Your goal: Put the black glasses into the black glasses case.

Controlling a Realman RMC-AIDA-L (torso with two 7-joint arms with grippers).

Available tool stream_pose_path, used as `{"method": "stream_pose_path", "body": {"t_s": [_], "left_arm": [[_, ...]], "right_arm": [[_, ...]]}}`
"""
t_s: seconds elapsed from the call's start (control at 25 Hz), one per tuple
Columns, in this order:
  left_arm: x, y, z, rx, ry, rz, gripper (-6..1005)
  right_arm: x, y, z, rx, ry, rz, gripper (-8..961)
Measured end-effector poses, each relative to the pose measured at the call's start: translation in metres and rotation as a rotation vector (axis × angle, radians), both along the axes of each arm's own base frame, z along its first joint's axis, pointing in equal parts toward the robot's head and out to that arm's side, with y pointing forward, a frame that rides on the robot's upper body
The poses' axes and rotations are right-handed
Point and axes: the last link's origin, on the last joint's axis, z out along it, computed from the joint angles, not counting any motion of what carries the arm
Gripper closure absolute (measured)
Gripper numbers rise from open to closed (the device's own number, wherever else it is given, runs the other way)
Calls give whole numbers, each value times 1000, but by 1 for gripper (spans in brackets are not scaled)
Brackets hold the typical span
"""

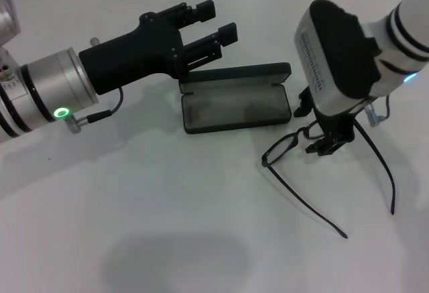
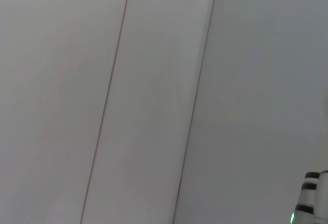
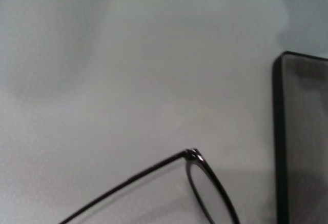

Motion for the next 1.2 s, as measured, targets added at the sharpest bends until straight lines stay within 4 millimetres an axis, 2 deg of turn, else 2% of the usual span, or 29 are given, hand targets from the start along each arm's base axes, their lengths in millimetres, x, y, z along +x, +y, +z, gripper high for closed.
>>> {"method": "stream_pose_path", "body": {"t_s": [0.28, 0.52, 0.6, 0.84, 1.0, 1.12, 1.2], "left_arm": [[0, -1, 0, -4, 2, -5, 375], [1, -1, 0, -4, -2, -12, 376], [2, -1, 0, -6, 0, -15, 376], [3, -1, -1, -10, 0, -19, 376], [5, -7, 0, -28, -19, -45, 376], [8, -14, 3, -55, -48, -83, 377], [11, -18, 5, -84, -68, -116, 377]], "right_arm": [[8, -3, -10, -8, -28, 5, 317], [9, -2, -14, -3, 8, -10, 507], [8, -2, -14, -1, 23, -10, 690], [13, -6, -12, -12, 26, -32, 818], [13, -10, 7, -18, 77, -88, 819], [10, -16, 35, -9, 203, -129, 820], [12, -20, 57, 8, 346, -152, 821]]}}
